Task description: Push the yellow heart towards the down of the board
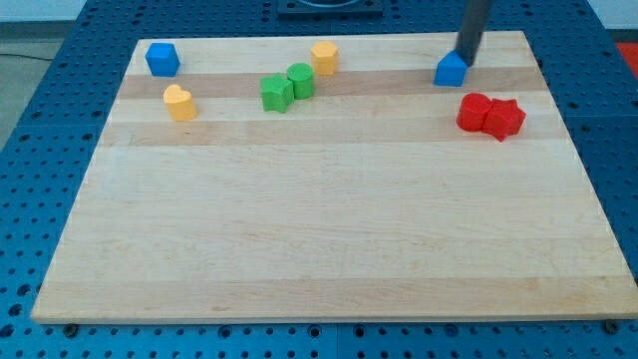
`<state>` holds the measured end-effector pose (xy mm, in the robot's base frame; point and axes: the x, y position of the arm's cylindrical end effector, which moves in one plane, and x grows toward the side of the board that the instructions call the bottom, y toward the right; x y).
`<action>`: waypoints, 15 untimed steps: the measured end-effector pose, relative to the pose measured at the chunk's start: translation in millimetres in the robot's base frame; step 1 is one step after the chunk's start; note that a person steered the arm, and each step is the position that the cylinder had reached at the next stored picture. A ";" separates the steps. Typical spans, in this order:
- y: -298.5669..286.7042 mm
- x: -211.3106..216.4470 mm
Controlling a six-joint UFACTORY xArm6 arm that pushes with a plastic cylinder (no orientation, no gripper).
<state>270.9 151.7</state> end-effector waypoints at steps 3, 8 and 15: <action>-48.2 -7.0; -112.3 129.2; 12.9 17.7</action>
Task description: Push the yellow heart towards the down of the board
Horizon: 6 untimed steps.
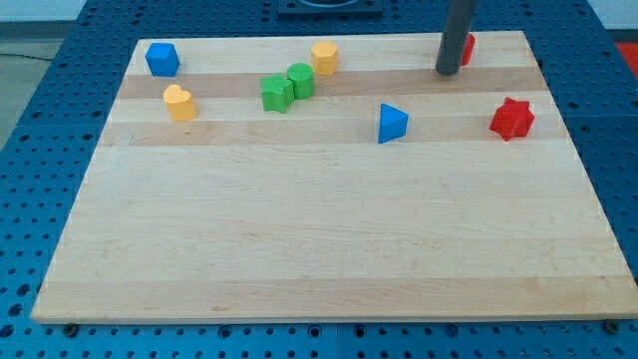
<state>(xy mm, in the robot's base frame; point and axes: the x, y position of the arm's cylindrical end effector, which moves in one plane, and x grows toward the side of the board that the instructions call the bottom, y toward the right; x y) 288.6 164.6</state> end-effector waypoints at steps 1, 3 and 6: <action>-14.2 1.3; -117.1 -14.0; -277.6 12.7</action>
